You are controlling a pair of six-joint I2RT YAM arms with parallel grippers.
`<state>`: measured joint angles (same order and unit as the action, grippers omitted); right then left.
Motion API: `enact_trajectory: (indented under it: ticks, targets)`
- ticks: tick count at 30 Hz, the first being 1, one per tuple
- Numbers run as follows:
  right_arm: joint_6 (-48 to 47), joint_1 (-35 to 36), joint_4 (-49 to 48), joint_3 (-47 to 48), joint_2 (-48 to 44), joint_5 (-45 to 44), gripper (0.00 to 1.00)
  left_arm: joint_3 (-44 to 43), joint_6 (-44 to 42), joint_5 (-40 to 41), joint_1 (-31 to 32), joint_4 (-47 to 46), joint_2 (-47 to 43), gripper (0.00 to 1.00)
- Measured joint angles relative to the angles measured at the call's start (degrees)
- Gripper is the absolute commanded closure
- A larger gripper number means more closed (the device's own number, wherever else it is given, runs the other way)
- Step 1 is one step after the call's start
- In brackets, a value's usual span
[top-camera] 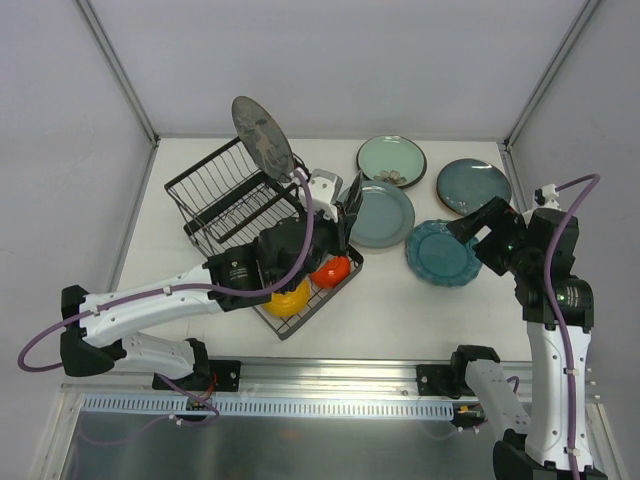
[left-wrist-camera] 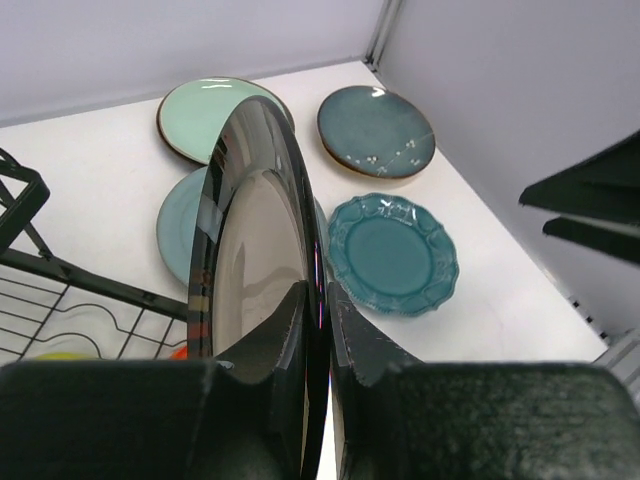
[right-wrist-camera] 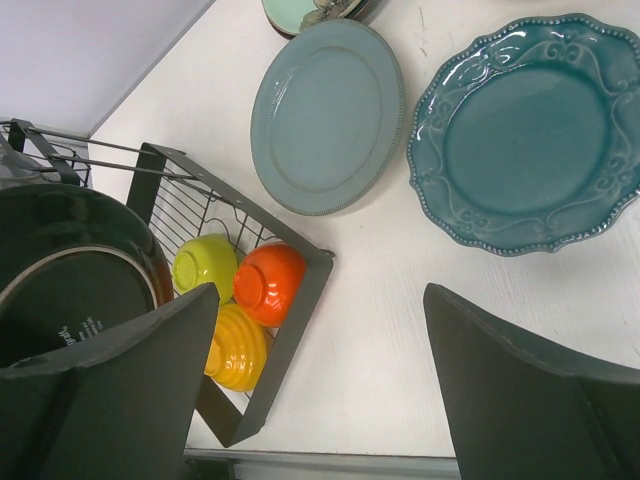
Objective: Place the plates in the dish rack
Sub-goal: Pass the plate from the right arm to the left
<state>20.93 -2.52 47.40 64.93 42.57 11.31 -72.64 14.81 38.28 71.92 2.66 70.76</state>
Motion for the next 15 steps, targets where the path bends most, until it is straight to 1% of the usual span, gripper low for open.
enact_trajectory:
  ticks: [8, 15]
  targets:
    - [0.0, 0.0, 0.0, -0.6, -0.4, 0.0, 0.12, -2.6, 4.9, 5.7, 0.0, -0.2, 0.0, 1.00]
    - [0.0, 0.0, 0.0, -1.1, -0.5, 0.0, 0.12, -4.2, 9.4, 13.4, 0.0, -1.5, -0.5, 1.00]
